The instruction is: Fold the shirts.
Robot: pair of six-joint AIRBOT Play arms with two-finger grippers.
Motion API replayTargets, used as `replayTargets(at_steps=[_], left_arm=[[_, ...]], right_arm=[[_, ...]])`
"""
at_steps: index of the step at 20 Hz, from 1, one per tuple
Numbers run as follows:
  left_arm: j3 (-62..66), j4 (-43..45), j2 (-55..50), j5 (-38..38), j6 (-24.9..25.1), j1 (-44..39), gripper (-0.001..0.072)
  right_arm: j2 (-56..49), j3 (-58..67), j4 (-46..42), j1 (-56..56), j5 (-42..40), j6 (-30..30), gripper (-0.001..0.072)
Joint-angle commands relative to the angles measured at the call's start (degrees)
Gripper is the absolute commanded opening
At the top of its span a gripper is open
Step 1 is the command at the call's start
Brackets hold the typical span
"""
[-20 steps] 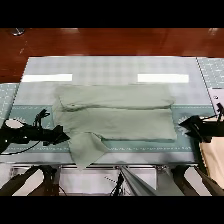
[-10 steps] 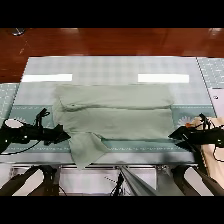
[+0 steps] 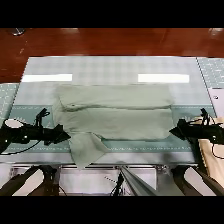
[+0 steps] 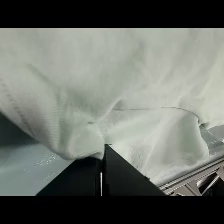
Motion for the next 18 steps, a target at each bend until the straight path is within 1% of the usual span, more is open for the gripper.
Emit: replayTargets(at_steps=[1, 4, 6, 8, 10, 12, 13, 15, 17, 18], left_arm=[[0.1, 0.0, 0.0, 0.0, 0.0, 0.0, 0.0024], [2.0, -0.2, 0.1, -1.8, 1.3, 0.0, 0.0024], [5.1, -0.2, 0.0, -4.5, 1.3, 0.0, 0.0025], [8.7, -0.2, 0.0, -7.6, 3.1, 0.0, 0.0025], [11.7, -0.4, 0.0, -7.8, 3.2, 0.0, 0.0025], [14.7, -0.7, -0.6, -6.1, 1.2, 0.0, 0.0024], [16.5, -1.0, -1.6, -5.8, 0.6, 0.0, 0.0024], [20.7, -4.0, -5.4, -5.7, 1.5, -0.1, 0.0024], [25.6, -6.3, -10.5, -5.6, 1.4, -0.7, 0.0024], [28.7, -6.5, -13.4, -5.7, 0.5, -1.3, 0.0024]], right_arm=[[-0.1, 0.2, 1.2, 2.2, 0.4, -4.1, 0.002], [-0.1, 3.5, 0.8, 3.6, 1.3, -4.1, 0.002], [-0.1, 7.4, 0.8, 3.6, 3.2, -4.1, 0.002], [-0.1, 11.0, 0.5, 3.6, 4.4, -4.0, 0.002], [-0.1, 13.6, 0.8, 3.6, 4.4, -3.3, 0.002], [-0.1, 15.9, 1.2, 3.6, 3.8, -3.3, 0.002], [-0.1, 17.0, 1.6, 3.6, 3.1, -3.3, 0.002], [-0.7, 18.9, 3.6, 3.6, 2.0, -3.8, 0.002], [-3.8, 21.4, 4.3, 5.4, 0.8, -4.3, 0.002], [-5.7, 22.8, 4.5, 6.4, 0.0, -4.0, 0.002]])
